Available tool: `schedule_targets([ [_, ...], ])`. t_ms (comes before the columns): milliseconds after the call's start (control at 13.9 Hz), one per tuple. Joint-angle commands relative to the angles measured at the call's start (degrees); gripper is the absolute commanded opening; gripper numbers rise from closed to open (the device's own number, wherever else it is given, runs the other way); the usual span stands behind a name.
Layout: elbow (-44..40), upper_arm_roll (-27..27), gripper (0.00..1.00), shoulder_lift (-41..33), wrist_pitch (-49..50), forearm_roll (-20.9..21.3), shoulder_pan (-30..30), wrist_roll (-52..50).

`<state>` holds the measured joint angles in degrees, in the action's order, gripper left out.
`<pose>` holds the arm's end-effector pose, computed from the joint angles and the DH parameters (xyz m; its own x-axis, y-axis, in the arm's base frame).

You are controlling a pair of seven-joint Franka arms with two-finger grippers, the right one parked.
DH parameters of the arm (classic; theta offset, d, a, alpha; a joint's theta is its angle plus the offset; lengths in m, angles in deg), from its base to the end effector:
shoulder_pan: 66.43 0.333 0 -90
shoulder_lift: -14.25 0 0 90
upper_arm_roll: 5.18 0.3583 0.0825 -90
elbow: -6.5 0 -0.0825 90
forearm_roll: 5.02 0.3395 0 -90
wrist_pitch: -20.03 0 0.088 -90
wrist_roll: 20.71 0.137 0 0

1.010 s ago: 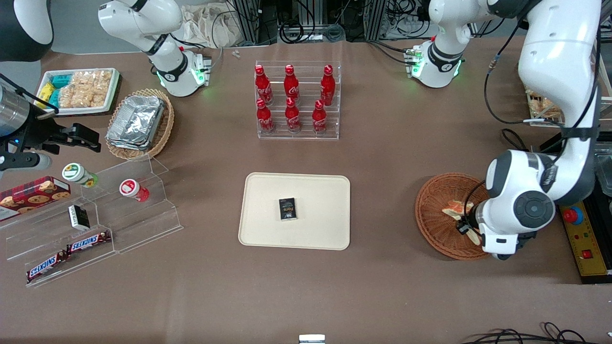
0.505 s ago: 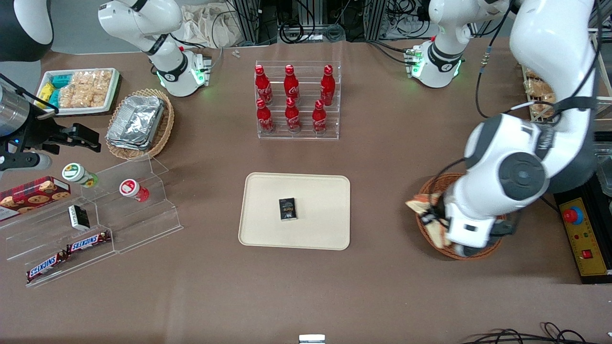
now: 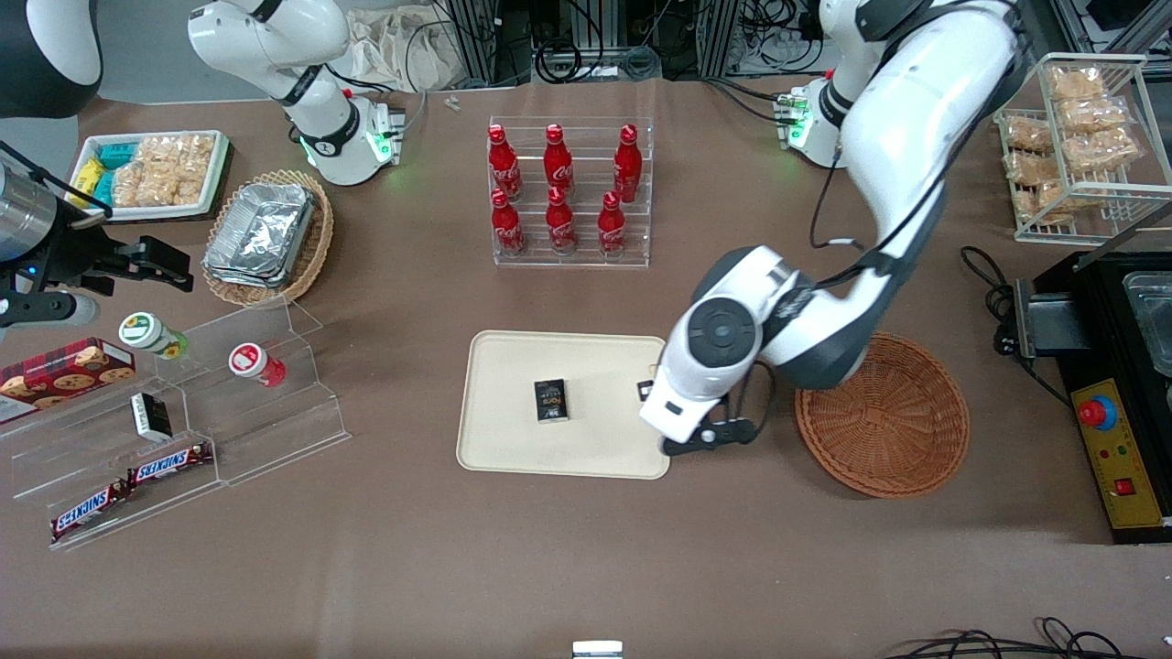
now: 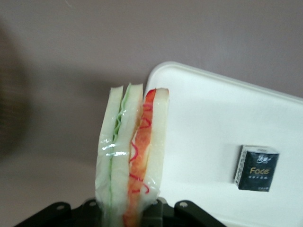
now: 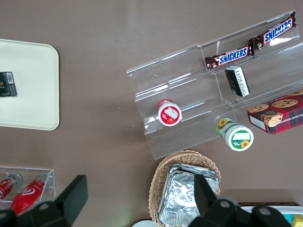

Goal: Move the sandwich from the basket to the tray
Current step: 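Carry the sandwich over the cream tray beside the dark box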

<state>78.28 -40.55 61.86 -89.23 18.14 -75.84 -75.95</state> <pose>0.6186 -0.3808 0.3310 0.9785 0.1920 -0.0747 0.1933 -0.9811 0.0101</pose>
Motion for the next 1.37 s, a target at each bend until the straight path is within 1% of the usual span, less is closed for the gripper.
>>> schedule_targets([
  [0, -3.2, 1.3, 0.0, 5.0, -3.5, 1.5, -2.9, -0.4],
  [72, -3.3, 3.3, 0.0, 6.6, -5.9, 1.5, -4.1, -0.4],
  [216, -3.3, 6.6, 0.0, 7.4, -7.3, 1.4, -7.4, -0.2],
  [361, -3.2, 7.2, 0.0, 8.1, -7.3, 1.4, -8.3, 0.0],
  [433, -3.1, 7.2, 0.17, 8.3, -7.3, 1.4, -8.7, -0.3],
  [505, -2.9, 7.2, 0.28, 8.1, -7.0, 1.3, -8.8, -0.3],
  [577, -2.9, 7.2, 0.51, 8.1, -6.9, 1.1, -8.8, -0.3],
  [649, -2.9, 7.2, 0.83, 8.0, -6.8, 1.3, -8.9, -0.5],
  [722, -2.8, 7.2, 0.98, 7.8, -6.6, 1.7, -9.1, -0.6],
  [794, -2.8, 7.2, 1.0, 7.3, -6.1, 1.6, -9.1, -0.7],
  [938, -3.1, 7.2, 1.0, 5.9, -4.0, 1.3, -8.6, -0.6],
  [1155, -3.2, 7.2, 1.0, -0.4, 1.4, 1.3, -8.2, -0.7],
  [1299, -3.1, 7.0, 1.0, -4.6, 4.0, 0.3, -3.8, 0.0],
])
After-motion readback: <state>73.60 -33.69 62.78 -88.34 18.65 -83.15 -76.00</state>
